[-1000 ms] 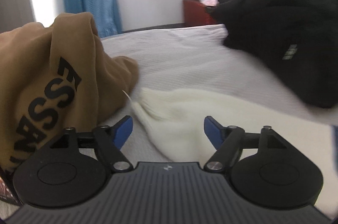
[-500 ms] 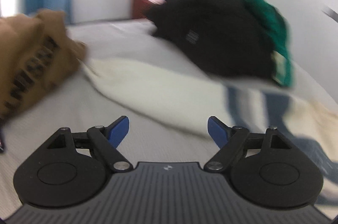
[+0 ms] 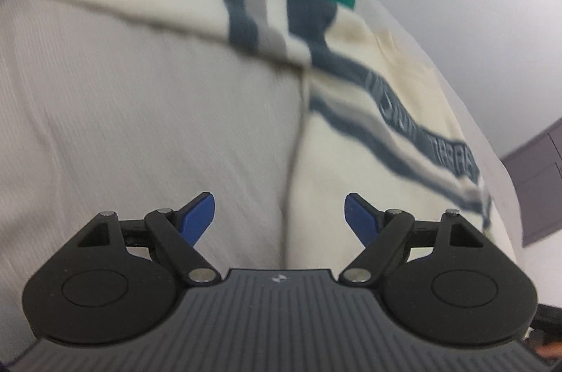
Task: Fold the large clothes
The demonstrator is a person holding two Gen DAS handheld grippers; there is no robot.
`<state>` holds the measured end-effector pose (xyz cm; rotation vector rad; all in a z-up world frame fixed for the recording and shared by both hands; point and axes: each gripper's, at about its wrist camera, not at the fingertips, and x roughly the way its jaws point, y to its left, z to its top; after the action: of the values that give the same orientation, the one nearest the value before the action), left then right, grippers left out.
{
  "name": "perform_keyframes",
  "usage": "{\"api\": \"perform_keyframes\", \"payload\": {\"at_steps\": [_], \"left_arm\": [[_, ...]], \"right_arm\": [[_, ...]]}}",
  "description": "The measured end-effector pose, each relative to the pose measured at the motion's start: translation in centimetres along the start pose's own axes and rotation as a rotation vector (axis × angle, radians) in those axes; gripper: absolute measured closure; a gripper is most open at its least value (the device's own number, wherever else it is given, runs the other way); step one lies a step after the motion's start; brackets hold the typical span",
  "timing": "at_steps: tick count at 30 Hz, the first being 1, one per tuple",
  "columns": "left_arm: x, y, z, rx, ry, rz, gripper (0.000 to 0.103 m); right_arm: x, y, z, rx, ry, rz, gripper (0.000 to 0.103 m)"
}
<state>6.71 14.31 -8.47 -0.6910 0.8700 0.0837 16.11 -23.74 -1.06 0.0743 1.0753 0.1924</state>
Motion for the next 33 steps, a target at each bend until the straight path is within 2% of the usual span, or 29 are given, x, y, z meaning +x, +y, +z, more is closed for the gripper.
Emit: {"api": "perform_keyframes", "payload": {"at_steps": [3,4,7,11,14,15,16,17,18,21,24,26,29,33], "left_arm": [[1.0,-0.5,-2.5,0.013,0.075,0.006,0.019],[1.4,-0.7,-3.4,0.025,0.105,0.005,0.019],[2.6,-1.8,-6.0,0.07,0.184,0.007,0.019],[3.0,-3.4,-8.1,0.151,0.195,0.016,0.021],[3.4,-3.4,-8.3,0.156,0.216,0.022,0.043],[3.3,-3.4,-8.3,0.167,0.221,0.011,0.062],[3.4,-3.4,-8.1,0.164,0.228,-0.01,0.072],[3.6,-3.4,-7.8,0.147,0.233,-0.032,0.087],[3.8,-3.4,-7.4,0.124,0.229,-0.048,0.093],[2.9,-2.7,-5.6,0.047,0.168,-0.117,0.094],[2.2,-1.9,-2.8,-0.029,0.093,-0.138,0.094],[2.3,-2.2,-0.3,-0.028,0.062,-0.117,0.094],[3.4,-2.1,3.4,-0.042,0.037,-0.101,0.094],[5.6,-1.9,6.1,-0.049,0.007,-0.074,0.094]], "right_arm": [[1.1,-1.4,-0.5,0.044,0.057,-0.022,0.044],[1.4,-1.9,-0.7,0.066,0.078,-0.017,0.039],[3.1,-2.5,-1.2,0.103,0.148,0.033,0.036],[3.9,-2.3,-1.3,0.125,0.15,0.101,0.034],[3.1,-1.8,-1.5,0.126,0.072,0.212,0.034],[2.8,-1.5,-1.6,0.109,0.041,0.243,0.034],[2.5,-1.3,-1.7,0.09,0.008,0.27,0.034],[2.2,-1.1,-1.8,0.077,-0.022,0.291,0.034],[2.1,-1.0,-1.8,0.074,-0.038,0.299,0.034],[2.2,-1.2,-1.8,0.088,-0.086,0.351,0.034],[2.3,-1.6,-1.3,0.11,-0.127,0.419,0.034],[2.1,-1.3,-1.0,0.11,-0.163,0.404,0.034],[2.7,-1.4,-0.2,0.129,-0.189,0.433,0.035],[3.3,-2.3,0.7,0.194,-0.219,0.471,0.036]]}}
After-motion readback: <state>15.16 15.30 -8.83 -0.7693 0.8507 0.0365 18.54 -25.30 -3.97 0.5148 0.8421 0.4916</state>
